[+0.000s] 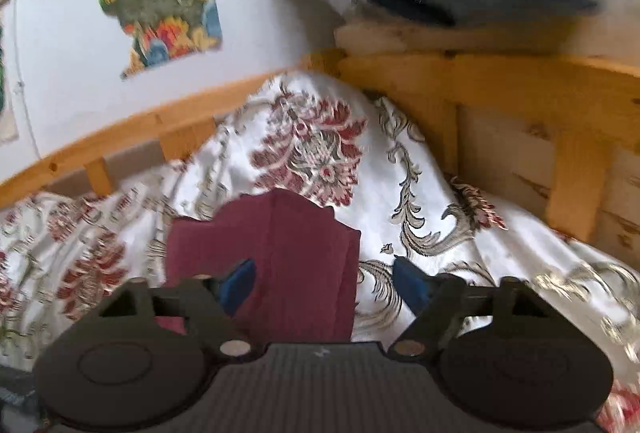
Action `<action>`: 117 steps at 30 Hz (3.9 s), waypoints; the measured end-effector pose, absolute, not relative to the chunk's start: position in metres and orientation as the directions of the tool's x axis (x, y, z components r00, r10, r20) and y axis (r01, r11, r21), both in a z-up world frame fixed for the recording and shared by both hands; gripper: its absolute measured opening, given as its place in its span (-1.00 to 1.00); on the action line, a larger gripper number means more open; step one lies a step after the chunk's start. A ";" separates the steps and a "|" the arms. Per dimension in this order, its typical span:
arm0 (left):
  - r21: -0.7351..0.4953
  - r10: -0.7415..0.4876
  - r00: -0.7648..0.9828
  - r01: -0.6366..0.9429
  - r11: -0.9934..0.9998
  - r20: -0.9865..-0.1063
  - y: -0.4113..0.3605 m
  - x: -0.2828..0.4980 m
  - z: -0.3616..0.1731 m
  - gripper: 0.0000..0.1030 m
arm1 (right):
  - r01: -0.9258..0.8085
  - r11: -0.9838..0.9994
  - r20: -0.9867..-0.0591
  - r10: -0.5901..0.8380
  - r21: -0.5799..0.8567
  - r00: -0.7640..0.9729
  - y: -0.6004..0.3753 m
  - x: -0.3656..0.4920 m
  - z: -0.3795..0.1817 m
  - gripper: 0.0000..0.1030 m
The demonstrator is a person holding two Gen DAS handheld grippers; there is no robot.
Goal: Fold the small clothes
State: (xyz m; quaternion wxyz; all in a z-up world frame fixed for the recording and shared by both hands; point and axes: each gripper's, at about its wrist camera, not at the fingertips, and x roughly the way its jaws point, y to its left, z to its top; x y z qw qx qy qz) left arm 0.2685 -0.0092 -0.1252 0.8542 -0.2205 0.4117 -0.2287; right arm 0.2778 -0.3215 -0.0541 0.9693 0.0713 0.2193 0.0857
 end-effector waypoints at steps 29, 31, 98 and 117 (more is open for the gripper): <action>-0.559 -0.570 0.563 0.217 0.801 -0.598 -0.009 0.268 -0.125 0.99 | -0.111 0.965 -0.430 0.207 0.239 0.879 -0.330 0.302 -0.083 -0.64; -0.560 -0.571 0.561 0.216 0.800 -0.599 -0.009 0.268 -0.125 0.99 | -0.106 0.956 -0.424 0.219 0.274 0.879 -0.335 0.302 -0.085 -0.57; -0.622 -0.654 0.524 0.270 0.735 -0.545 -0.017 0.270 -0.115 0.13 | -0.139 0.885 -0.406 0.337 0.444 0.850 -0.305 0.323 -0.082 -0.38; -0.259 -0.234 0.802 0.103 0.960 -0.550 0.076 0.251 -0.052 0.11 | -0.482 0.800 -0.314 0.589 0.358 0.744 -0.153 0.388 -0.032 -0.42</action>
